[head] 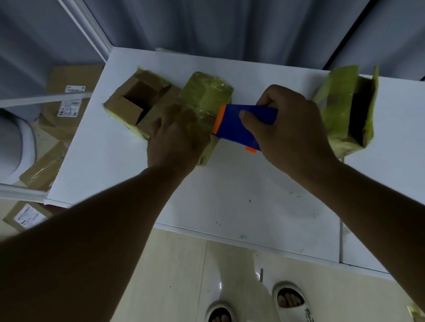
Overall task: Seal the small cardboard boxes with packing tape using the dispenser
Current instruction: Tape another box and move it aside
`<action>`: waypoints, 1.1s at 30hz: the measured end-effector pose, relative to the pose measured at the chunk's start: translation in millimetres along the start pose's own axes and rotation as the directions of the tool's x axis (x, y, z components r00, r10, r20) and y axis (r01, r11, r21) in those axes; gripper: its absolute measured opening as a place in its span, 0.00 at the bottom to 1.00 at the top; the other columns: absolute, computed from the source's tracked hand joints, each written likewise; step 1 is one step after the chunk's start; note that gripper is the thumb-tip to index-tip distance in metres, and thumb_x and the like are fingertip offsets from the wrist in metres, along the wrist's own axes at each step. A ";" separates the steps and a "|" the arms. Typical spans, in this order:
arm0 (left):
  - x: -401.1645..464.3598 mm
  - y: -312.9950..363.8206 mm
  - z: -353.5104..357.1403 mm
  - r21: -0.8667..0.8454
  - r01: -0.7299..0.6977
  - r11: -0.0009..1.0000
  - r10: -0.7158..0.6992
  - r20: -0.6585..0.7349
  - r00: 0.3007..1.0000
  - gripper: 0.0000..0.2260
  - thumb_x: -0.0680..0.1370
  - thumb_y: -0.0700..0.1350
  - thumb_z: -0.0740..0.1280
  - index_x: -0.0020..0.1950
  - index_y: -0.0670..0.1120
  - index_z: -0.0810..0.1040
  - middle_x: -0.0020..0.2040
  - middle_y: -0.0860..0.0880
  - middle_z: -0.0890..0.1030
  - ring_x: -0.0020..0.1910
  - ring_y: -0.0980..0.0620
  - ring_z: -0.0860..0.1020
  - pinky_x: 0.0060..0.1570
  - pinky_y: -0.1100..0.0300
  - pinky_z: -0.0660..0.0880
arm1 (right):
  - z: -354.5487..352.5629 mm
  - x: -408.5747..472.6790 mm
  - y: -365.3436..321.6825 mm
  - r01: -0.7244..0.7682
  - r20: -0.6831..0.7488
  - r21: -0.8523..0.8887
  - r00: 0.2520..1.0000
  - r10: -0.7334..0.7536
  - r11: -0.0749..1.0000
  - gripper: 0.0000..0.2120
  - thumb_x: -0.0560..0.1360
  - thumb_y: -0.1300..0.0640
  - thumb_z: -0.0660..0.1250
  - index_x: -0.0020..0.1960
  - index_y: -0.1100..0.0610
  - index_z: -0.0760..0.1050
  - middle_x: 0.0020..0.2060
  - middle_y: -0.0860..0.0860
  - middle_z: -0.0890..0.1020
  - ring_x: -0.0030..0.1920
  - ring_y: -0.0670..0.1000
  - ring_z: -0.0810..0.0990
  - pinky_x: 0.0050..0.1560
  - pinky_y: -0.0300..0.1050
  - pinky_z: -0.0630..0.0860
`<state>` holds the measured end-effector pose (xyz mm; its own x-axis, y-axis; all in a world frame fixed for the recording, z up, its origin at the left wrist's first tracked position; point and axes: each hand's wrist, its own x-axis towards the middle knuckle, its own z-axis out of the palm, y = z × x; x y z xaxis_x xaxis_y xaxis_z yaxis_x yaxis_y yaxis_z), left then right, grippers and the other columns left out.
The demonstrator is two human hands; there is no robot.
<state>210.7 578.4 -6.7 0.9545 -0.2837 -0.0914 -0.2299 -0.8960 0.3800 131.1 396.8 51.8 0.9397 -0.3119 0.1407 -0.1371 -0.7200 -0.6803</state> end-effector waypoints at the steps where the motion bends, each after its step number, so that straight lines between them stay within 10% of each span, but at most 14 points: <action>1: 0.5 -2.7 1.3 0.041 -0.045 0.998 0.044 0.027 0.999 0.27 0.77 0.64 0.63 0.71 0.51 0.70 0.73 0.48 0.70 0.72 0.42 0.68 0.68 0.45 0.69 | 1.5 0.2 -0.2 -0.004 0.000 -0.007 1.000 0.004 1.000 0.12 0.78 0.47 0.70 0.45 0.53 0.71 0.33 0.41 0.74 0.36 0.45 0.78 0.32 0.39 0.74; 12: -0.7 -6.9 6.8 0.189 -0.096 0.977 0.078 0.100 0.992 0.32 0.78 0.56 0.67 0.77 0.50 0.58 0.75 0.42 0.67 0.68 0.29 0.70 0.58 0.34 0.76 | 4.4 -10.5 -4.9 -0.071 -0.078 0.006 0.994 0.071 0.997 0.11 0.78 0.48 0.69 0.44 0.53 0.71 0.32 0.42 0.74 0.35 0.44 0.77 0.31 0.37 0.70; 17: 8.8 -6.6 8.3 0.303 -0.128 0.944 0.069 0.198 0.978 0.32 0.78 0.57 0.66 0.78 0.49 0.59 0.81 0.41 0.54 0.71 0.31 0.66 0.68 0.36 0.66 | 2.1 -24.7 -2.6 -0.109 -0.118 -0.013 0.987 0.107 0.994 0.11 0.77 0.49 0.69 0.44 0.55 0.73 0.31 0.42 0.74 0.34 0.43 0.76 0.31 0.36 0.70; 33: -14.6 79.6 -1.9 0.197 -0.365 0.910 0.347 0.124 0.930 0.32 0.74 0.61 0.53 0.76 0.49 0.63 0.72 0.45 0.69 0.66 0.39 0.72 0.65 0.43 0.71 | -56.3 -84.4 13.5 -0.221 -0.218 -0.018 0.953 0.212 0.975 0.09 0.77 0.49 0.69 0.46 0.52 0.72 0.36 0.43 0.75 0.39 0.48 0.76 0.33 0.37 0.71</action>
<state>178.8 511.9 26.7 0.7843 -0.6168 -0.0675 -0.5953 -0.7787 0.1980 32.3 378.5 71.2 0.7977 -0.5850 0.1463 -0.3474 -0.6442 -0.6814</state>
